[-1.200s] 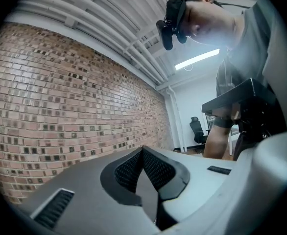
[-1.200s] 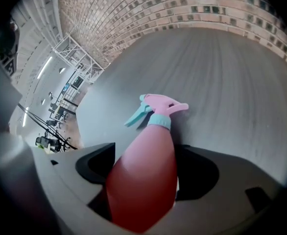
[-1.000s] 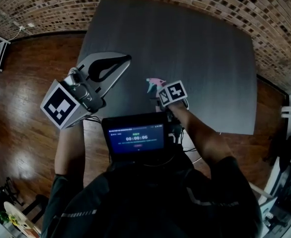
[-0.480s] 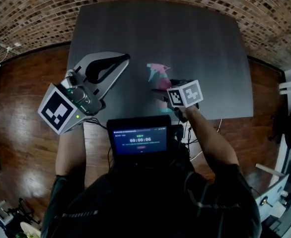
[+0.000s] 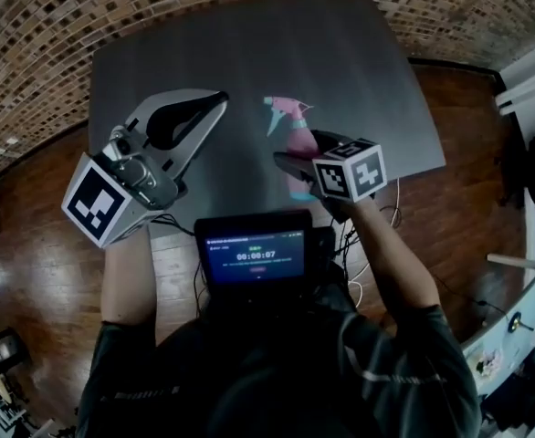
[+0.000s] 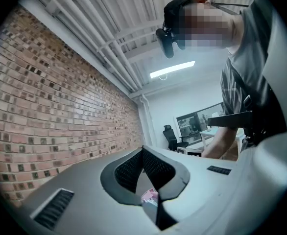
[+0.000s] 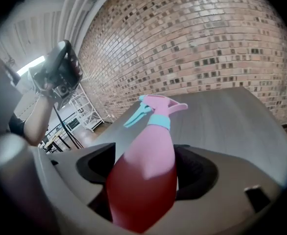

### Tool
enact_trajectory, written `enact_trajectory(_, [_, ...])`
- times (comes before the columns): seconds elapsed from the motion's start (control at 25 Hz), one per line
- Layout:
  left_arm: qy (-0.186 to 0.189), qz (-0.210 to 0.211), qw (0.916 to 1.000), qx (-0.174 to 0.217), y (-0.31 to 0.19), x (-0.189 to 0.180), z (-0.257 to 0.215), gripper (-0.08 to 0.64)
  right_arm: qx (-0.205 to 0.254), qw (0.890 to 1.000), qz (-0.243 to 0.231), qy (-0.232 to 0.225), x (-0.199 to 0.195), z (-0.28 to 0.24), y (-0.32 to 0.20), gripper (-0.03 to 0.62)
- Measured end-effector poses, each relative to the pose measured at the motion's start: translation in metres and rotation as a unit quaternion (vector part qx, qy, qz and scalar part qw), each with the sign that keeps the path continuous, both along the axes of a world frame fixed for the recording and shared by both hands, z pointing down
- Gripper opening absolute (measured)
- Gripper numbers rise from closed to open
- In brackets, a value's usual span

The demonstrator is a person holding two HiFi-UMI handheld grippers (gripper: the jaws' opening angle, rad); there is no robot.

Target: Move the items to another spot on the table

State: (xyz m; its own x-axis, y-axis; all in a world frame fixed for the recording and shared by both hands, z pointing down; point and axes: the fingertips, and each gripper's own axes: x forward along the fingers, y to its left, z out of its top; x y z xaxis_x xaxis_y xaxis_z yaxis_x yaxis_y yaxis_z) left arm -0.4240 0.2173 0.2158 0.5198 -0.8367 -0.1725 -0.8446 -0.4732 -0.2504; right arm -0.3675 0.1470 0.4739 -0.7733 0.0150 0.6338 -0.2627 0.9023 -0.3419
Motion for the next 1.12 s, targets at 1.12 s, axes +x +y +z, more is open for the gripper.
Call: enact_trajectory(1.12, [-0.012,0.175,0.9839,-0.035,-0.152,0.372,0.005,-0.003,0.055,0.979,0.188,-0.062,0.395,-0.045,-0.156,0.382])
